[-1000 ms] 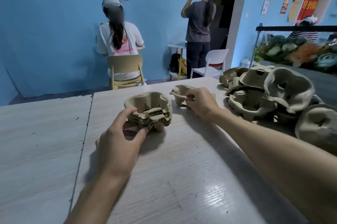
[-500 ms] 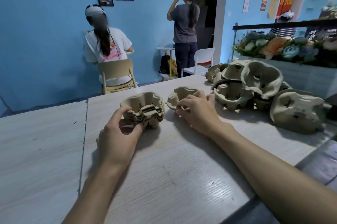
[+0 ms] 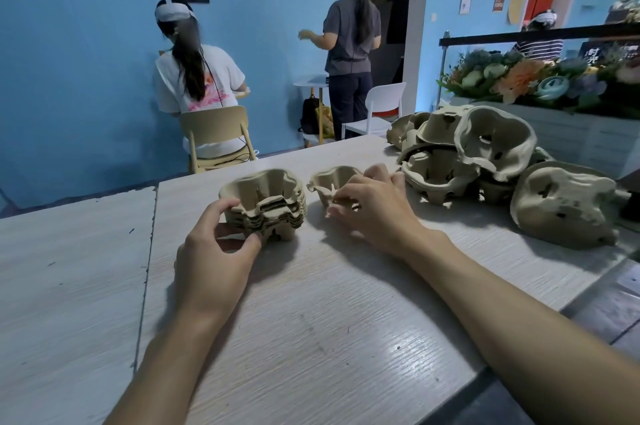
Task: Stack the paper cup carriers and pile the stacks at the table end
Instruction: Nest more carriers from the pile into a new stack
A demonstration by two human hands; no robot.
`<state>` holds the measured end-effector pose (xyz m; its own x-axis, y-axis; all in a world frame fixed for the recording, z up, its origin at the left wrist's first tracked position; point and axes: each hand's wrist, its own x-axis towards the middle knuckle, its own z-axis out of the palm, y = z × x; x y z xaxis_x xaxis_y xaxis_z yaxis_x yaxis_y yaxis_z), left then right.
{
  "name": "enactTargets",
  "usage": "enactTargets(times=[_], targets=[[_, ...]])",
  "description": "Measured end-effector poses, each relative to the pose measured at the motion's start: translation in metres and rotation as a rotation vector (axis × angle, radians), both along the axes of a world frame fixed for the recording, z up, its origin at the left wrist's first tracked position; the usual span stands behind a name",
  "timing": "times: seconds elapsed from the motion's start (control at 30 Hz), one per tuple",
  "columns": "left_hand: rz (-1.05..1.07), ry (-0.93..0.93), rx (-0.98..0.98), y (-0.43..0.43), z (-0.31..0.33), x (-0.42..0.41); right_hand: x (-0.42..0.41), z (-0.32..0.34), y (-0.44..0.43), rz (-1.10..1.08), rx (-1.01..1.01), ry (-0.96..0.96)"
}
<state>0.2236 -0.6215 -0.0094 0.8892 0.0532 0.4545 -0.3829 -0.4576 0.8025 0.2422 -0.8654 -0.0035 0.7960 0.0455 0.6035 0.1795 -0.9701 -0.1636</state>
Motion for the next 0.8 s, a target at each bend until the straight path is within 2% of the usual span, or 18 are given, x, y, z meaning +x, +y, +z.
enactTargets(times=[0.1,0.33,0.43,0.57,0.8], targets=[[-0.002,-0.006,-0.007,0.0,0.0,0.0,0.001,-0.002,-0.003,0.02,0.122,-0.022],[-0.014,-0.016,0.0,0.001,-0.002,0.001,-0.005,-0.001,-0.009,0.023,0.103,0.054],[-0.029,-0.017,-0.004,0.001,-0.002,0.002,-0.008,0.001,-0.011,0.008,0.162,0.035],[-0.075,-0.027,0.008,-0.002,-0.001,-0.001,-0.007,0.005,-0.012,0.053,0.352,-0.177],[-0.267,-0.03,0.05,-0.014,0.0,-0.013,-0.015,0.017,0.004,0.264,0.467,-0.459]])
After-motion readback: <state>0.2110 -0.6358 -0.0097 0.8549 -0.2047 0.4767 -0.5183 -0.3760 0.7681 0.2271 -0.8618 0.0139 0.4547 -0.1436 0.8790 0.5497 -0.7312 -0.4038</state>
